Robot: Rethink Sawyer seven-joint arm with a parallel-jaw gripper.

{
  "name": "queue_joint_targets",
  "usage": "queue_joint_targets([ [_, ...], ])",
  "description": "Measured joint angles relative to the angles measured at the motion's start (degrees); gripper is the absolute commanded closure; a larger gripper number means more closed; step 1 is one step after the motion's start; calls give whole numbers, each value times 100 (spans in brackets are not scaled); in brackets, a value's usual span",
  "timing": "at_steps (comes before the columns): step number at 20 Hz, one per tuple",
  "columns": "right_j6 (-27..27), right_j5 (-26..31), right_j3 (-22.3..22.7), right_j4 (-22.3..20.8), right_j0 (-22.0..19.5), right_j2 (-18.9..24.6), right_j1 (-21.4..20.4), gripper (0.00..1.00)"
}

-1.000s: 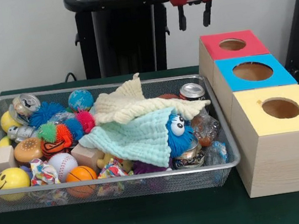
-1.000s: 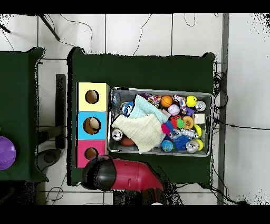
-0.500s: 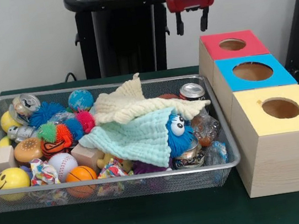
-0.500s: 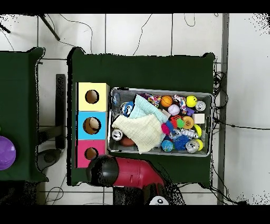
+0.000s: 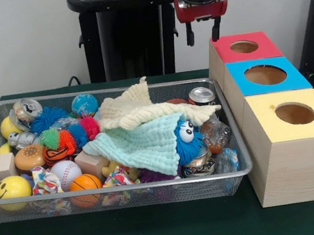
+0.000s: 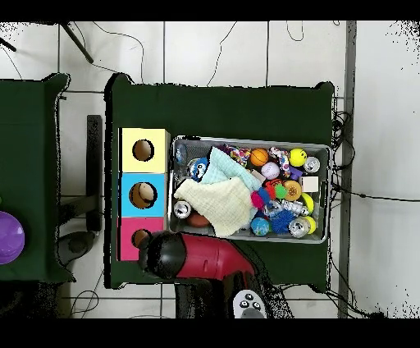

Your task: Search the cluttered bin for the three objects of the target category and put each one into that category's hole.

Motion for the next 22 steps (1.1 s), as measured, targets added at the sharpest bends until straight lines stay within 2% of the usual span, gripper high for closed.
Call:
queue_joint_targets([
  [5,0,47,-120,0,-3,0,140,0],
  [13,0,490,-491,-1,-29,1,365,0],
  [22,0,718,-892,-2,-48,2,618,0],
])
